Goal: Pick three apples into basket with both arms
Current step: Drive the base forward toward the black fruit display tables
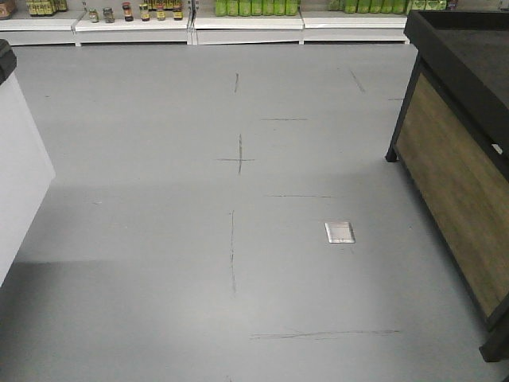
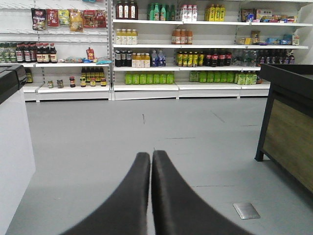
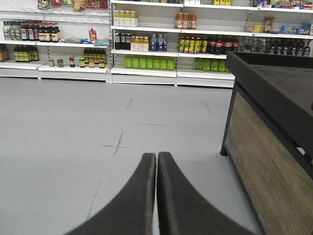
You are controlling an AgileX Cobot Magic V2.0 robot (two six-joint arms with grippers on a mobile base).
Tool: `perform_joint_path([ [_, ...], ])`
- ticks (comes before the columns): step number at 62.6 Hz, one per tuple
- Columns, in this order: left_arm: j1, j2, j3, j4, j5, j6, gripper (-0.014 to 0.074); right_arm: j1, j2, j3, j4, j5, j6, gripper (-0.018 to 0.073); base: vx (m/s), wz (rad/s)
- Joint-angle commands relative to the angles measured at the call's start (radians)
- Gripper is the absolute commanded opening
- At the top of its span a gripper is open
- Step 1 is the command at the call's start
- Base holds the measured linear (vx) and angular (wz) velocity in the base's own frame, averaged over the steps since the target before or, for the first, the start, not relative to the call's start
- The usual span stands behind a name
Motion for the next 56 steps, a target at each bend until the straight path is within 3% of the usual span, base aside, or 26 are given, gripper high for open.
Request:
perform_joint_path([
  [1, 0.002, -0.016, -0.001, -0.003, -0.076, -0.007, -0.0006, -0.007, -0.014, 0.014, -0.006, -0.077, -0.008, -0.0008, 0.00, 0.00],
  [56, 0.002, -0.016, -0.001, -0.003, -0.076, -0.007, -0.0006, -0.007, -0.014, 0.014, -0.006, -0.077, -0.008, -0.0008, 0.00, 0.00],
])
